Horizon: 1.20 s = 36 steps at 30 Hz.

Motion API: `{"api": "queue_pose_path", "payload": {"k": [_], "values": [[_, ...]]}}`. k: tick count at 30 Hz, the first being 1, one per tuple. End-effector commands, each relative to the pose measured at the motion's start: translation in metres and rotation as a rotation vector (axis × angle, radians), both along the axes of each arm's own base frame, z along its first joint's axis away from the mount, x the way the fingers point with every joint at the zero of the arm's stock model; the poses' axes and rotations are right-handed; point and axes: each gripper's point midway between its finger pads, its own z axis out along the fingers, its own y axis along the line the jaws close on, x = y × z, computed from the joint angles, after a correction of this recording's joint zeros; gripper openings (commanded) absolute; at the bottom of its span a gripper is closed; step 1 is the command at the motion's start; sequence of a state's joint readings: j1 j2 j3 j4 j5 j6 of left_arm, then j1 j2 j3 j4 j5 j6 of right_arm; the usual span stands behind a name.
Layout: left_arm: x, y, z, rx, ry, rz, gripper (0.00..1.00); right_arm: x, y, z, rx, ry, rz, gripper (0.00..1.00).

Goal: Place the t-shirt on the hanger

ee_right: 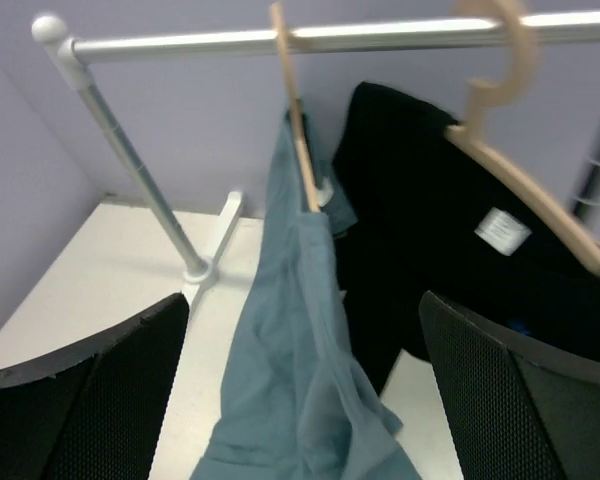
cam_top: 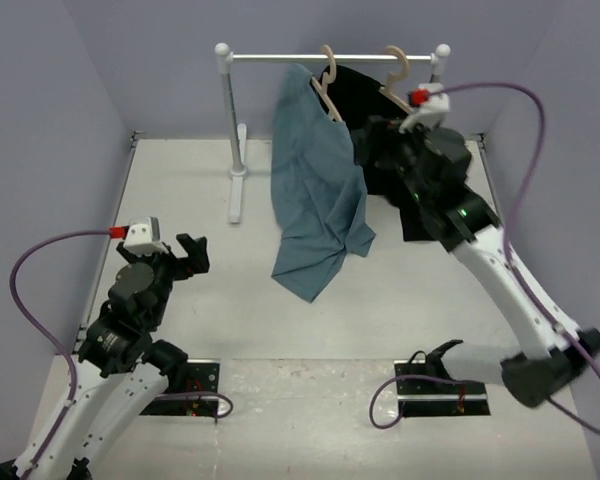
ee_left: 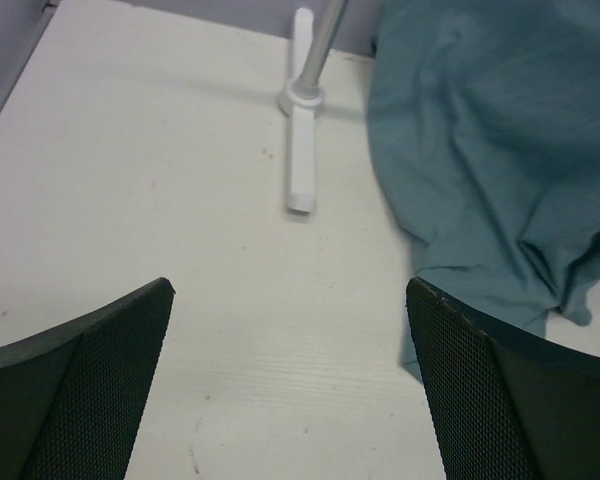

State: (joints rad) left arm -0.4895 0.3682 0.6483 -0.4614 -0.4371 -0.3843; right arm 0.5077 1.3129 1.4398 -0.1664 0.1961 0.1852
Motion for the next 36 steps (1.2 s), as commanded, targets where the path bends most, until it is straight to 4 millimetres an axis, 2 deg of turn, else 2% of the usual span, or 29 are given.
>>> {"api": "queue_pose_path", "payload": {"k": [1,2,3,4,5,7,10,13,16,22,36], "values": [[0.008,0.026,-0.006,0.047,0.050,0.154,1.00,-0.072,-0.080,-0.037,0.010,0.066,-0.216,0.99],[0.008,0.030,-0.006,0.052,0.049,0.176,1.00,-0.075,-0.088,-0.045,-0.009,0.090,-0.249,0.99],[0.011,0.033,-0.010,0.070,0.070,0.206,1.00,-0.105,-0.106,-0.052,0.029,0.093,-0.273,0.99],[0.013,0.035,-0.013,0.083,0.086,0.224,1.00,-0.121,-0.115,-0.066,0.041,0.118,-0.287,0.99],[0.015,0.035,-0.016,0.093,0.103,0.227,1.00,-0.129,-0.119,-0.081,0.042,0.140,-0.286,0.99],[0.020,0.032,-0.022,0.111,0.133,0.224,1.00,-0.150,-0.126,-0.097,0.057,0.133,-0.266,0.99],[0.023,0.031,-0.030,0.131,0.171,0.229,1.00,-0.163,-0.137,-0.113,0.062,0.117,-0.285,0.99],[0.023,0.032,-0.039,0.137,0.182,0.242,1.00,-0.170,-0.149,-0.123,0.083,0.149,-0.349,0.99],[0.022,0.036,-0.037,0.131,0.158,0.259,1.00,-0.171,-0.157,-0.127,0.089,0.158,-0.398,0.99],[0.015,0.050,-0.028,0.100,0.096,0.324,1.00,-0.166,-0.156,-0.135,0.061,0.192,-0.414,0.99],[0.013,0.049,-0.029,0.084,0.084,0.319,1.00,-0.166,-0.159,-0.135,0.056,0.176,-0.421,0.99]]}}
